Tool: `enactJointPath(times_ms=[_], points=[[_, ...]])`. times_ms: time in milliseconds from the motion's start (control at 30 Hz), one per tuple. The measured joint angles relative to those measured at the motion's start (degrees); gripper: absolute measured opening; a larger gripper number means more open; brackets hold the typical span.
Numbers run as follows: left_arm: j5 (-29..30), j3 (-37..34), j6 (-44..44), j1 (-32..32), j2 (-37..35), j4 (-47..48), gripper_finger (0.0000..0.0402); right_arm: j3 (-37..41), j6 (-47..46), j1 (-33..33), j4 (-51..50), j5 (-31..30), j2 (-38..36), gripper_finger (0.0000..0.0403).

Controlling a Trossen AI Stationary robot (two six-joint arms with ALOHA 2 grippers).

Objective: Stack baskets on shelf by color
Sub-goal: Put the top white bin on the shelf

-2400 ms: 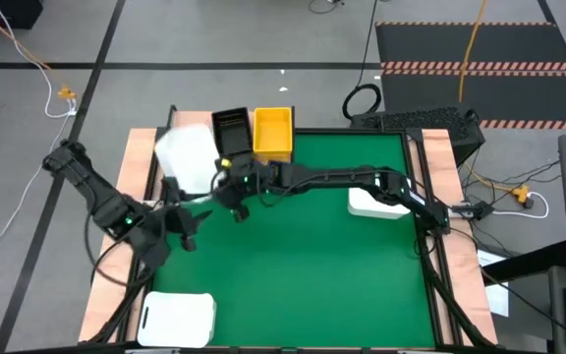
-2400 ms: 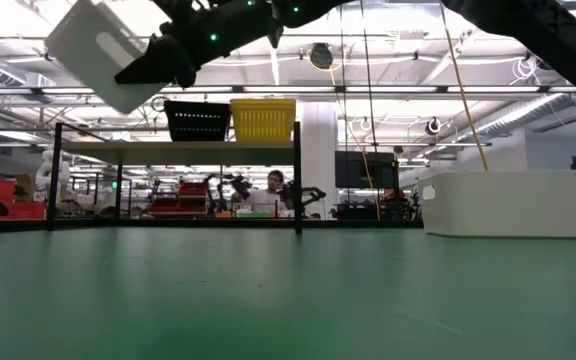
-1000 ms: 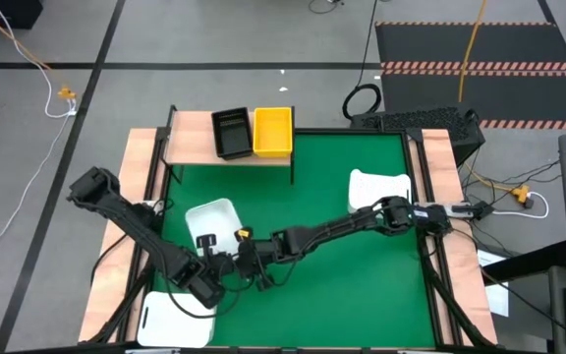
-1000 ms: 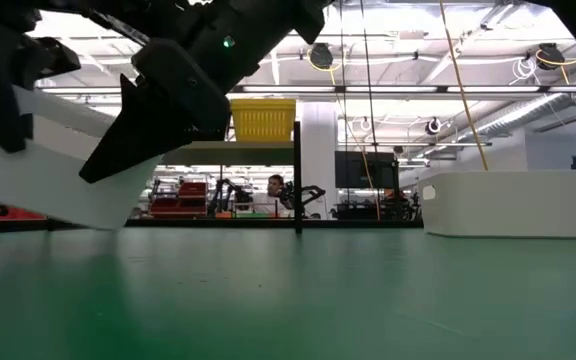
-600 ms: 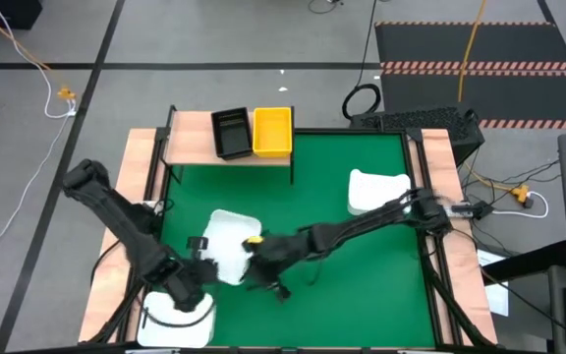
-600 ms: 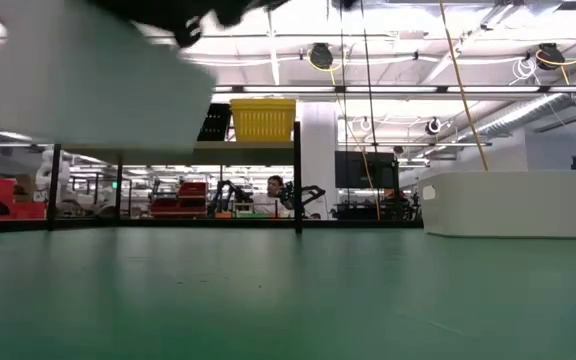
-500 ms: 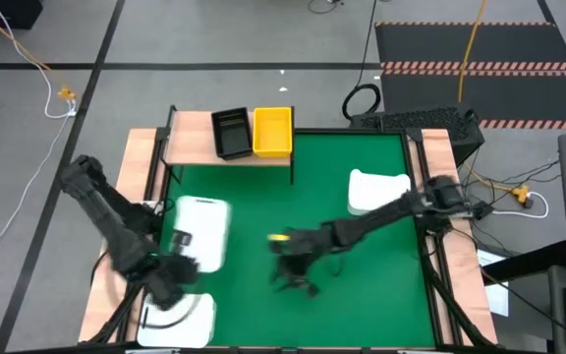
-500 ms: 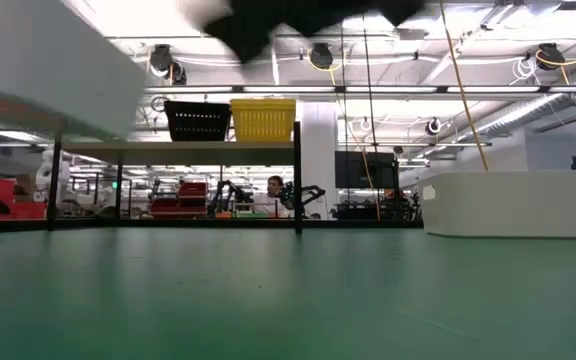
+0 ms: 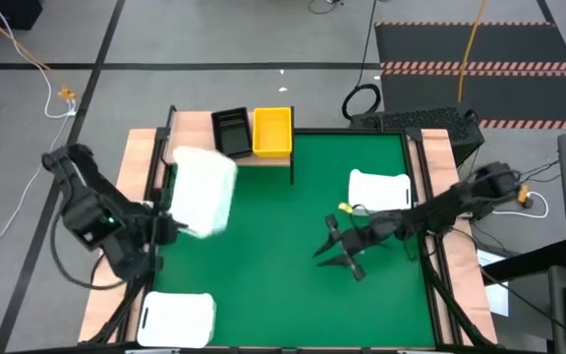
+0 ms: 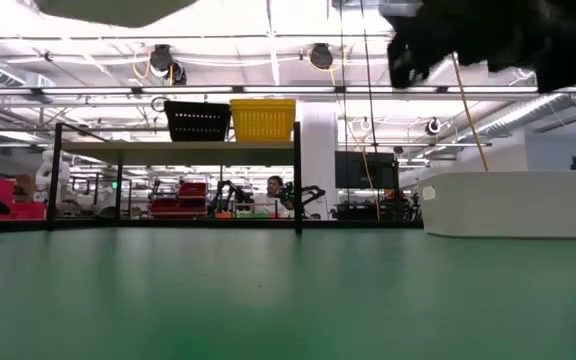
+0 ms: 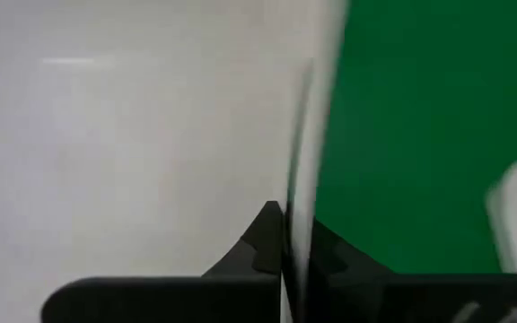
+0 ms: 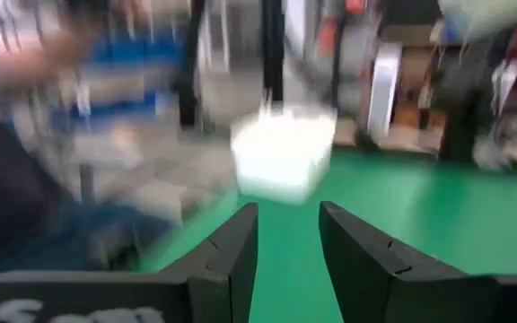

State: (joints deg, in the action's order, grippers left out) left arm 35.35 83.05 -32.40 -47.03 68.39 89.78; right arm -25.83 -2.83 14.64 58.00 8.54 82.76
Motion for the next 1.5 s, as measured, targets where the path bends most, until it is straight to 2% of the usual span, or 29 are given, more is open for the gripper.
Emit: enactJointPath(times_ms=[133, 300, 433, 533, 733, 900, 1233, 1333, 1500], points=[[2.9, 0.0, 2.2, 6.1, -3.1, 0.5, 0.0002, 0.4, -0.1, -0.4, -2.4, -1.7, 1.2, 0.0114], [3.3, 0.0, 8.0, 16.4, -7.1, 0.4, 0.0002, -1.2, 1.3, -0.2, -3.5, -2.7, 0.6, 0.0114], [3.5, 0.0, 13.5, 27.2, -9.6, 0.4, 0.0002, -1.8, 1.8, -0.4, -6.0, -2.8, 0.9, 0.0114], [2.6, 0.0, 20.8, 35.4, -11.0, 0.2, 0.0001, -2.4, 2.2, -0.3, -5.1, -2.5, 0.7, 0.0114], [-6.5, 0.0, 35.7, 50.4, -10.6, 0.2, 0.0001, -2.9, 3.5, -0.5, -6.0, -2.6, 0.8, 0.0114], [-13.1, -0.1, 44.9, 61.1, -7.8, -0.5, 0.0001, -2.9, 3.7, -0.7, -6.7, -2.5, 0.9, 0.0114], [-23.5, -0.2, 56.6, 80.0, -3.9, -3.2, 0.0, -2.9, 3.3, -0.3, -10.9, -2.5, 0.9, 0.0109], [-26.5, -3.0, 60.6, 84.2, -4.1, -4.7, 0.0, -2.9, 3.3, -0.2, -11.6, -2.5, 0.9, 0.0097], [-30.6, -11.9, 66.5, 88.3, -4.5, -10.3, 0.0, -2.9, 3.5, -0.2, -11.8, -2.4, 0.9, 0.0081]])
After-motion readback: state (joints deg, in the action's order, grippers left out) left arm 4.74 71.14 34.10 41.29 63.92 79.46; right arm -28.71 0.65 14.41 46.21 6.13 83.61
